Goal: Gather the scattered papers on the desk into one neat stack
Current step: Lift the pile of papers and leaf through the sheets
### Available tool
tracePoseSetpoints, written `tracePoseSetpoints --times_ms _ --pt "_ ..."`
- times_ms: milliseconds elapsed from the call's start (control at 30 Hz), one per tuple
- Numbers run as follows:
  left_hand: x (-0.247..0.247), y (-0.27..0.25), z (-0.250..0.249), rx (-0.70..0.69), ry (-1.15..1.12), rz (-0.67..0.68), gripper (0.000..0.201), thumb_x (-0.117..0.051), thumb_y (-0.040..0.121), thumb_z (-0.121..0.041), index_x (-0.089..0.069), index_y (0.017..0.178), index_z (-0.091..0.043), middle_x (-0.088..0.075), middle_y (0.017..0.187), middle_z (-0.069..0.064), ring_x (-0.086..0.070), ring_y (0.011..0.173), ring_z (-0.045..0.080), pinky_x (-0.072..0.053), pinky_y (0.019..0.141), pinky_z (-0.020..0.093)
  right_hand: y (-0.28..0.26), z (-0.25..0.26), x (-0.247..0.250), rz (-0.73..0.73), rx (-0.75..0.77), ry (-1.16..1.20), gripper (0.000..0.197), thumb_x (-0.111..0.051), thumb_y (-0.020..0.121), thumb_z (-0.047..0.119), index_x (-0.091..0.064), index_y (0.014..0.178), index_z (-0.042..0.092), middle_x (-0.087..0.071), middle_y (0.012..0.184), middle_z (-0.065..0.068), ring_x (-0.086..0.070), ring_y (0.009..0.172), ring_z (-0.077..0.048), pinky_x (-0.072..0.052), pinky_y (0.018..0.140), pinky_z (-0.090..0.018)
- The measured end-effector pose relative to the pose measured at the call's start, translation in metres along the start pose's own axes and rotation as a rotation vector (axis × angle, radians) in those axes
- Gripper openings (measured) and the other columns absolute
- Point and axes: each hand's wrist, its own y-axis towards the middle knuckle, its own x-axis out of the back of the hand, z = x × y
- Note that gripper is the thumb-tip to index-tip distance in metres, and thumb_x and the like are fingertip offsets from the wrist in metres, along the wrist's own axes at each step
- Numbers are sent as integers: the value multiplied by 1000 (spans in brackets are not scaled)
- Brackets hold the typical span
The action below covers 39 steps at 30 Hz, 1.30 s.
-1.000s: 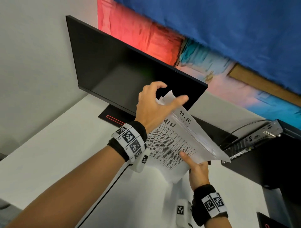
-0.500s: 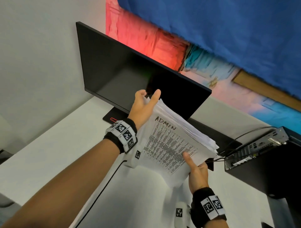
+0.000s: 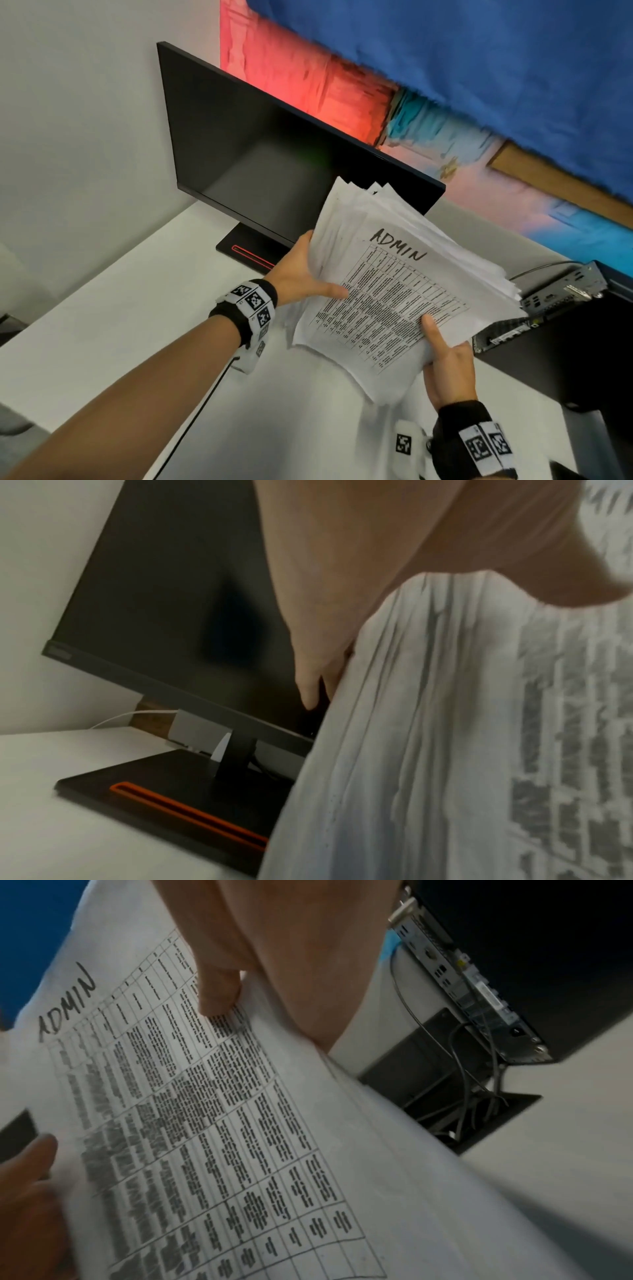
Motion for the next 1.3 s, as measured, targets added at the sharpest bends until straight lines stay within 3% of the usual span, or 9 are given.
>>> tracePoseSetpoints --times_ms 100,267,467,700,833,967,1100,1200,1300 --pt "-5 -2 -8 -50 -89 -36 115 -98 53 -34 -32 147 -26 -61 130 -9 -62 118 10 -54 98 36 -2 14 -5 79 43 30 28 -61 90 -2 -70 108 17 -80 103 -1 -77 94 -17 -62 77 -32" --pt "-40 -11 3 -40 -189 -226 61 -89 71 -23 -52 119 -20 -70 109 -5 -71 102 14 -61 78 27 -11 -5 -37 26 41 -98 32 -80 72 16 -74 102 21 -81 102 -2 -78 93 -21 -60 84 -42" --pt "-29 -22 -5 -162 -326 -418 55 -85 75 -19 -49 115 -7 -69 111 6 -74 96 16 -64 74 32 -14 11 -45 24 152 -73 29 -73 83 -3 -69 100 21 -81 87 12 -77 84 -5 -59 67 -17" --pt "-9 -22 7 -57 -247 -194 32 -80 82 -19 -74 111 -10 -80 105 3 -77 97 18 -60 89 48 -15 -24 -23 71 -65 -316 38 -81 78 4 -66 107 24 -78 100 8 -74 90 1 -56 86 -22" --pt "-7 -24 -15 -101 -353 -314 26 -74 87 -11 -73 113 -5 -79 107 7 -77 98 21 -63 84 41 -17 -53 -5 -23 -309 -344 83 -85 76 20 -40 146 17 -53 135 5 -52 128 -13 -37 105 -32" --pt "6 -21 -24 -29 -758 -296 24 -68 92 -7 -72 115 -10 -77 115 11 -75 103 25 -62 86 41 -24 -66 -1 12 -436 -12 90 -93 56 40 -57 129 2 -73 122 -5 -63 121 -23 -44 106 -41" --pt "11 -18 -9 30 -707 -276 38 -71 89 -5 -67 126 -5 -76 118 11 -74 105 27 -63 82 40 -17 -46 -8 9 -306 232 75 -80 77 28 -53 143 7 -65 138 -14 -60 130 -29 -45 108 -51" --pt "53 -13 -1 44 -635 -382 34 -72 88 -14 -69 120 -1 -79 100 6 -76 85 20 -63 72 35 -10 -14 -11 -110 -113 -3 53 -78 80 25 -65 128 7 -74 122 -11 -67 117 -31 -51 102 -49" --pt "97 -10 -9 73 -311 -172 42 -83 69 -39 -77 102 -14 -79 94 0 -75 73 10 -58 61 23 -10 14 -9 -138 39 -208 49 -77 83 21 -63 127 4 -75 112 -5 -72 100 -17 -55 95 -38"
